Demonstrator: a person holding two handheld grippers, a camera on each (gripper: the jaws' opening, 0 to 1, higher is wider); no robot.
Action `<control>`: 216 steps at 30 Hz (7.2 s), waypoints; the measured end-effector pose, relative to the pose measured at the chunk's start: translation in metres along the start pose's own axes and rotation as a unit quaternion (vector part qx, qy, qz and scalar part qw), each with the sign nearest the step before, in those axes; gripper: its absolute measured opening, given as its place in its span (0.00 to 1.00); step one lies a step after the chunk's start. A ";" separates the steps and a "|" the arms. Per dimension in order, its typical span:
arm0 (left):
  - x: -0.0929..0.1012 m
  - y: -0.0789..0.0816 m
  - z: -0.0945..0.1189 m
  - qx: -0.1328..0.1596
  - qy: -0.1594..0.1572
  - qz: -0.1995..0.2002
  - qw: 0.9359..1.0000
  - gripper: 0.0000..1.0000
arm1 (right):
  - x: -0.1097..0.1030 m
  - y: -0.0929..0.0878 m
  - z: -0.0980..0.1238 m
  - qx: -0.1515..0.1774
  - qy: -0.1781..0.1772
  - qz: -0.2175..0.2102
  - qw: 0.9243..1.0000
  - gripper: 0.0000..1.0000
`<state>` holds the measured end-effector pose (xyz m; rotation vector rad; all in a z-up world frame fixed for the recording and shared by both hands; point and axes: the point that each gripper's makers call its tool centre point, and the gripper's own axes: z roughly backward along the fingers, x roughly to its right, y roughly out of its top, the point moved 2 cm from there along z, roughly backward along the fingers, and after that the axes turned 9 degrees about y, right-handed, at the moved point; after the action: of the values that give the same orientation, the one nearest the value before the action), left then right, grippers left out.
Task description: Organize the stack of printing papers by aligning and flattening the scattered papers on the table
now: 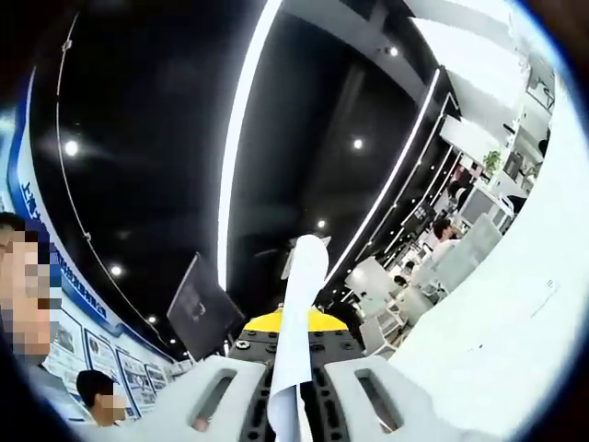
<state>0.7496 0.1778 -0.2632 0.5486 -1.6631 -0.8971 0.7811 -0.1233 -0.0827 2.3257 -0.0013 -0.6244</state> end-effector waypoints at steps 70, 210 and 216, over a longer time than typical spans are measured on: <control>0.000 -0.001 0.000 -0.001 -0.001 -0.001 1.000 0.07 | -0.034 -0.101 -0.028 -0.047 0.009 -0.063 0.997 0.00; -0.014 0.016 0.004 0.033 -0.002 0.053 0.998 0.07 | -0.049 -0.284 0.002 -0.249 -0.037 0.114 0.961 0.27; -0.015 0.016 0.004 0.033 0.000 0.053 0.998 0.06 | -0.035 -0.255 0.001 -0.206 -0.063 0.127 0.968 0.27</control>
<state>0.7515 0.1997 -0.2604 0.5008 -1.7097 -0.7669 0.7055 0.0715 -0.2331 1.8448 -0.2067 -0.5778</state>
